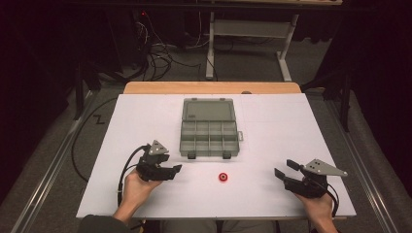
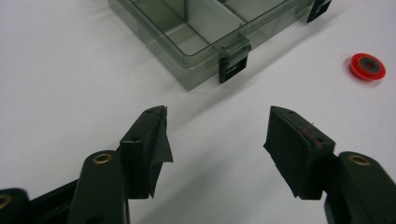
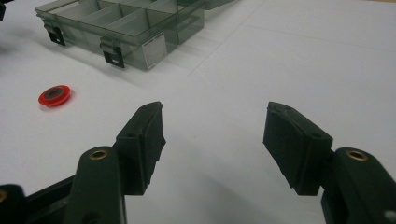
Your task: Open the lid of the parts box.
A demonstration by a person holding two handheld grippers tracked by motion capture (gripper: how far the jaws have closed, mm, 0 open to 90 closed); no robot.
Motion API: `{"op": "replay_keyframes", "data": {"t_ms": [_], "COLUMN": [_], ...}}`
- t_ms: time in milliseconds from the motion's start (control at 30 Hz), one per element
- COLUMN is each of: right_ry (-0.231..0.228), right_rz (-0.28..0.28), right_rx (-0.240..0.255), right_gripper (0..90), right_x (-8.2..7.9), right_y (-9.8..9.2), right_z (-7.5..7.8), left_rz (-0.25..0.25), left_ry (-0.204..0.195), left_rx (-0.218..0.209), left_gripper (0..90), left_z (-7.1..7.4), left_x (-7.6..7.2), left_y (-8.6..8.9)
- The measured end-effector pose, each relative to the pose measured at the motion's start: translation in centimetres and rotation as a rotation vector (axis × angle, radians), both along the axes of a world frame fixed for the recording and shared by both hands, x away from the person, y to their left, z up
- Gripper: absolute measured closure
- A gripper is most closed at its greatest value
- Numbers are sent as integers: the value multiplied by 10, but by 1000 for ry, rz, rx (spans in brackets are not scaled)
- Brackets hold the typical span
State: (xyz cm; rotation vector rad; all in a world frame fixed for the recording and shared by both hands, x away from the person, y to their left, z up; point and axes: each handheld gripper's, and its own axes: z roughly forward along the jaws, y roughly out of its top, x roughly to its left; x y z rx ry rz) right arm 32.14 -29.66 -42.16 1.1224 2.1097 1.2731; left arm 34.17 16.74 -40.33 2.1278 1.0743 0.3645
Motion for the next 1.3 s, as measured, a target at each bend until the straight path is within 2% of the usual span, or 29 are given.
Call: {"op": "replay_keyframes", "data": {"t_ms": [100,567,700,1033,1300], "right_ry": [9,-8,-9,-9,-12], "right_rz": [6,8,1,0,-1], "right_rx": [-6,-5,5,7,10], "right_gripper": [405,412,412,412,414], "right_x": [2,1,1,1,1], "right_y": [1,1,0,0,-1], "right_z": [-1,-1,-1,0,0], "left_rz": [-11,-55,-65,-93,-102], "left_ry": [0,8,14,15,41], "left_rx": [0,26,8,15,20], "left_gripper": [399,415,417,432,439], "left_z": [0,3,3,5,5], "left_x": [3,11,13,15,19], "left_y": [-4,-26,-29,-36,-42]}}
